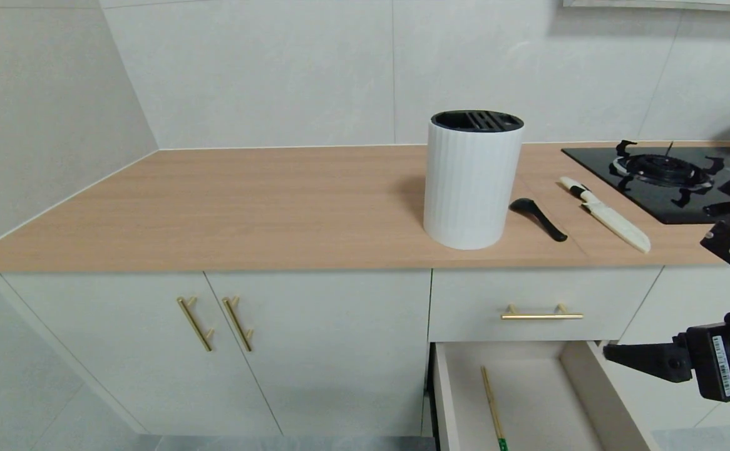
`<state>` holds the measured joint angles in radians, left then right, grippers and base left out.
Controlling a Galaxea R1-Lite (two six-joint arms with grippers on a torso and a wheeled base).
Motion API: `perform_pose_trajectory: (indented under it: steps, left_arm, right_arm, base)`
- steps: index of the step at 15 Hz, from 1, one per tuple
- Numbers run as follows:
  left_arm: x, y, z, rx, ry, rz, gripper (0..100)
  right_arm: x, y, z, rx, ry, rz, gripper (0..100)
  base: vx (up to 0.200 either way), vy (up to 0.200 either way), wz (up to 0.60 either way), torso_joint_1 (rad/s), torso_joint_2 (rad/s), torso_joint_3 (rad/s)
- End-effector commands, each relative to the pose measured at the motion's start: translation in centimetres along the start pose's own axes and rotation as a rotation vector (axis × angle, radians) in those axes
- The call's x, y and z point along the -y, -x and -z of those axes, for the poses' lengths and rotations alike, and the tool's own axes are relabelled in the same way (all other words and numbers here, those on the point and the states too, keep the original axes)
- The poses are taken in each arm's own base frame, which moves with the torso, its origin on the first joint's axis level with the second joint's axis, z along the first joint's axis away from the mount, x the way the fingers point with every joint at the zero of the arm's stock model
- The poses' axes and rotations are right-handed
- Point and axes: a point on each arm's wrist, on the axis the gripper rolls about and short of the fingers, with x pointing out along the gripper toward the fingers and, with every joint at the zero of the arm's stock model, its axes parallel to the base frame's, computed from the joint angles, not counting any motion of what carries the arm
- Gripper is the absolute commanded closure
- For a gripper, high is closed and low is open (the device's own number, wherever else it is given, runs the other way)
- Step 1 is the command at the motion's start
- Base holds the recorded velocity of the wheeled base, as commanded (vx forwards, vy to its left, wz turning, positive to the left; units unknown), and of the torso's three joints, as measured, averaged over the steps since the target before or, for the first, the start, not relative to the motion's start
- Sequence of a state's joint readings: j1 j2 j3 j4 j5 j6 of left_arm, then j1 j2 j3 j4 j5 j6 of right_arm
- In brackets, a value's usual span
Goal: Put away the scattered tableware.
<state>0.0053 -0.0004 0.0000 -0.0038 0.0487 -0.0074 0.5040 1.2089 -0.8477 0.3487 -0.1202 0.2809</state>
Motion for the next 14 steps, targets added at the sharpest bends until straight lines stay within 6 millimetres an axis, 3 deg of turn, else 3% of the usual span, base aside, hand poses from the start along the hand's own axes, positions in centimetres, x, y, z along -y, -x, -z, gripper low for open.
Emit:
perform_pose_trajectory:
  steps: [1, 8, 11, 13, 14]
  left_arm:
    - [0.0, 0.0, 0.0, 0.000, 0.000, -0.001, 0]
    - [0.0, 0.0, 0.0, 0.000, 0.000, -0.001, 0]
    - [0.0, 0.0, 0.0, 0.000, 0.000, -0.001, 0]
    - [0.0, 0.0, 0.0, 0.000, 0.000, -0.001, 0]
    - [0.0, 0.0, 0.0, 0.000, 0.000, -0.003, 0]
  right_arm:
    - [0.0, -0.4, 0.1, -0.017, 0.009, 0.004, 0]
    - [0.0, -1.3, 0.6, 0.017, 0.041, -0.007, 0]
    - [0.0, -2.0, 0.9, 0.084, 0.068, -0.026, 0]
    - [-0.3, -2.4, 0.2, 0.119, 0.081, -0.034, 0]
    - [-0.5, -3.6, -1.3, 0.143, 0.071, -0.027, 0]
  base:
    - [0.000, 0.000, 0.00, 0.188, -0.49, -0.286]
    - [0.000, 0.000, 0.00, 0.216, -0.50, -0.284]
    - [0.000, 0.000, 0.00, 0.074, -0.16, -0.077]
    - [0.000, 0.000, 0.00, 0.000, 0.00, 0.000]
    - [0.000, 0.000, 0.00, 0.000, 0.00, 0.000]
